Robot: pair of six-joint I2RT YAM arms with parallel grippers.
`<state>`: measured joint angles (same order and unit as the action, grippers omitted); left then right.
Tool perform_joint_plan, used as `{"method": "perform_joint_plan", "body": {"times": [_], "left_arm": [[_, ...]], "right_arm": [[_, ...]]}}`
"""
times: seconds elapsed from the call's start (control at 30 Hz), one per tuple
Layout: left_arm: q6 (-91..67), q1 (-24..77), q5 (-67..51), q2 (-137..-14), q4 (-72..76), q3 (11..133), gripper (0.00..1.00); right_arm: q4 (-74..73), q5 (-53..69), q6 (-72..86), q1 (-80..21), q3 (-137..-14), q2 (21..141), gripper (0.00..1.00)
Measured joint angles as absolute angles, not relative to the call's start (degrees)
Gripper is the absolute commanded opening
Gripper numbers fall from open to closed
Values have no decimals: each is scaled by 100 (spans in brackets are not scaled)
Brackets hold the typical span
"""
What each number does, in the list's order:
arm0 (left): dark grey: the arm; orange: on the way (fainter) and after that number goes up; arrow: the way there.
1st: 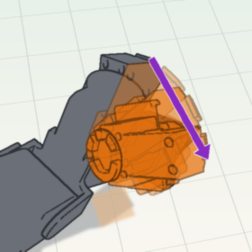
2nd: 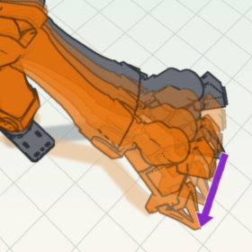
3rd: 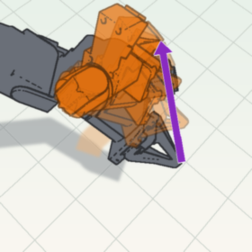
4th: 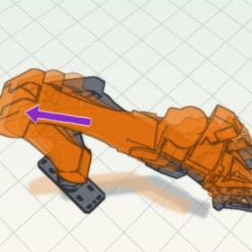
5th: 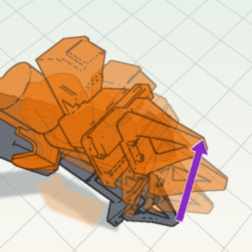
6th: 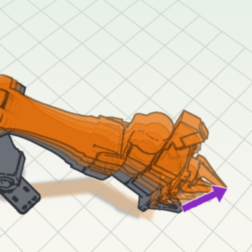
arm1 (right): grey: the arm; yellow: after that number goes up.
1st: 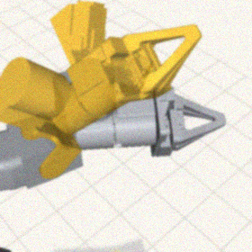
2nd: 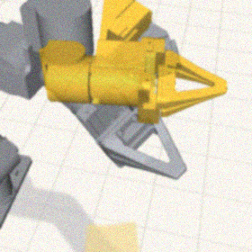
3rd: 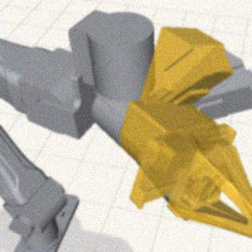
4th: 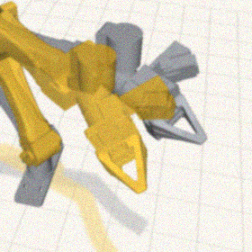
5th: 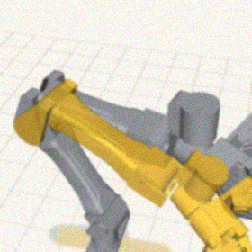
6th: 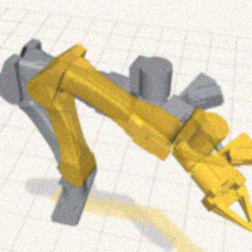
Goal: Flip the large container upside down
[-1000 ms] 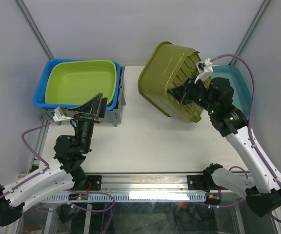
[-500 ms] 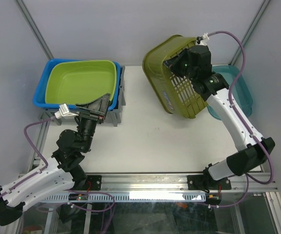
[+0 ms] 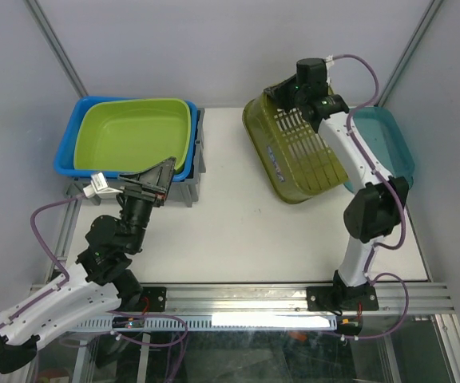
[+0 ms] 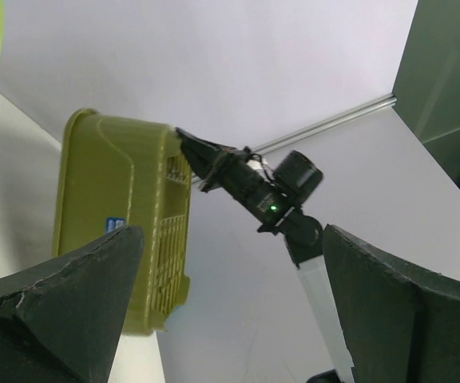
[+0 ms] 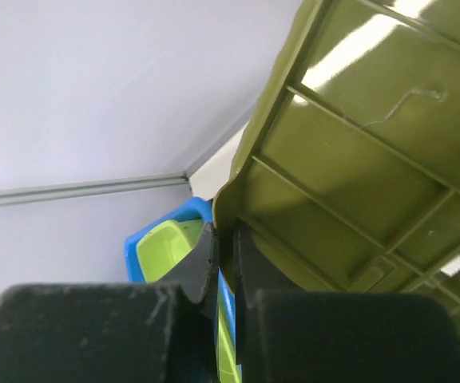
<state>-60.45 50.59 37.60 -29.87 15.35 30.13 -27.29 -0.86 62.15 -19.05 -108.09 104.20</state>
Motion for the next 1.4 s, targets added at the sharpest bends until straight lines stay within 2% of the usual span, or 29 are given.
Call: {"method": "perform_joint_plan", "body": {"times": [0.23,0.4,0.47,0.5,0.53,0.6,0.67,0.73,0.87,0.97,1.13,1.3,1.4], "left_arm": [[-5988,5059,3900,-2779,1199,3210,99],[-5839,5059,4007,-2648,982,3393,99],[-5771,5059,4051,-2604,867,3463,99],[-5752,5059,4062,-2582,808,3494,99],[-5734,5059,4066,-2567,768,3518,99],[-5704,5059,4069,-2534,683,3566,99],[-5666,5059,4071,-2508,593,3612,99],[-5627,5059,4069,-2497,528,3656,99],[-5586,5059,4066,-2502,440,3712,99],[-5485,5059,4060,-2519,384,3754,99],[-4923,5059,4027,-2637,56,4163,99],[-4169,5059,3946,-2825,-913,5199,99],[-3883,5059,3951,-2958,-1564,5931,99]], "right_arm": [[-3260,-141,7094,-1804,-10750,11198,0],[-2980,-148,7575,-1686,-10431,11537,4],[-2707,-86,7693,-1636,-10444,11747,0],[-2589,-34,7758,-1621,-10475,11843,2],[-2488,-12,7800,-1603,-10556,11928,14],[-2290,5,7839,-1568,-10757,12095,49],[-2051,108,7870,-1527,-10838,12193,74],[-1809,298,7688,-1479,-10910,12232,94],[-1511,578,7035,-1413,-10975,12116,96],[-1339,902,6257,-1396,-10597,11563,96],[-1247,1658,4493,-1761,-8927,9205,96],[-1066,2456,3037,-3194,-6960,6696,96],[-1197,2871,2545,-3933,-5758,5684,96]]}}
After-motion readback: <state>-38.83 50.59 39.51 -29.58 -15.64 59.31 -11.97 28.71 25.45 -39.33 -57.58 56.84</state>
